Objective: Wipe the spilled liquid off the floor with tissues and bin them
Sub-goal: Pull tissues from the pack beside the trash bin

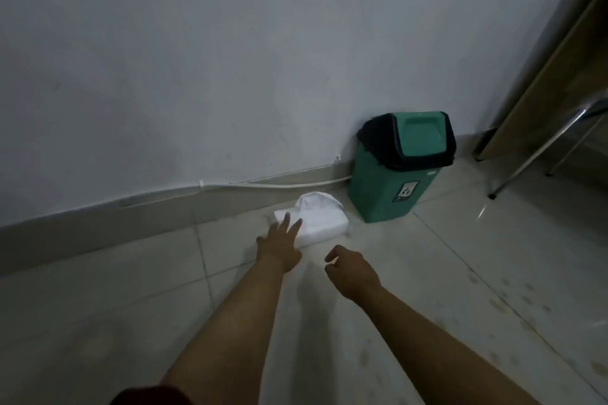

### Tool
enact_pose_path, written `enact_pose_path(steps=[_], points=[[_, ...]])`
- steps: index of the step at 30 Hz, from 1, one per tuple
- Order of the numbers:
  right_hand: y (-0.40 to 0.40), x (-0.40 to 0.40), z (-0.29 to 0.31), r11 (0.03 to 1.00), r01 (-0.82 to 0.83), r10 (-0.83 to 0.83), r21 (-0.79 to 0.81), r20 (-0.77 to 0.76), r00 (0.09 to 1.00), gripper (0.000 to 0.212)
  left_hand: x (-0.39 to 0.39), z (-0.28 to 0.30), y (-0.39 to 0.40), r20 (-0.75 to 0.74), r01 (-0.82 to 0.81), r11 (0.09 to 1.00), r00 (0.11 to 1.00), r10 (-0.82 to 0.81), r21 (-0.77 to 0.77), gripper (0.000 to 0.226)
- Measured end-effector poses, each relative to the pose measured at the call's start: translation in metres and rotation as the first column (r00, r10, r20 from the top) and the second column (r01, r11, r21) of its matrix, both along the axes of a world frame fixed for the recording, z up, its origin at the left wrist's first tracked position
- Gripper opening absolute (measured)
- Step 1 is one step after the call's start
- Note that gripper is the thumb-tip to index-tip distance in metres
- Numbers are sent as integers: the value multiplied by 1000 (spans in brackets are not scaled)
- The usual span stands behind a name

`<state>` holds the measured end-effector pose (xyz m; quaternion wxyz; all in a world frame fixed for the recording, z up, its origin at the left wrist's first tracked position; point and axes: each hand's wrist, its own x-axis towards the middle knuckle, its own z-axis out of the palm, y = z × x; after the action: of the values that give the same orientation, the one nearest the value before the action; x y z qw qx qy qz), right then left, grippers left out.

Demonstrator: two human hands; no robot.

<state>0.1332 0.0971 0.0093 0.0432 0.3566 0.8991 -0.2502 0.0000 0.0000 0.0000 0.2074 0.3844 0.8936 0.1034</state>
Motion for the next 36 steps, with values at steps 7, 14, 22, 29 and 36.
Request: enact_pose_path(steps=[7,14,22,29,36], points=[[26,-36,-2,982,42,-17,185,-132,991,42,-15,-20,10,-35,99,991,994,-102,-89,65],[31,-84,19,910,-168,189,378,-18,982,49,-13,-25,7,-157,131,991,979,-128,13,49],[34,-105,20,868,-210,178,450,114,977,33,-11,-27,23,-24,2,995,1000,1,98,65],[44,-103,22,998,58,-38,25,-490,871,25,-10,-29,36,24,-238,946,971,239,219,66],[47,-105,40,999,37,-46,-29,-689,723,27,-12,-35,46,-13,-285,930,955,295,233,62]])
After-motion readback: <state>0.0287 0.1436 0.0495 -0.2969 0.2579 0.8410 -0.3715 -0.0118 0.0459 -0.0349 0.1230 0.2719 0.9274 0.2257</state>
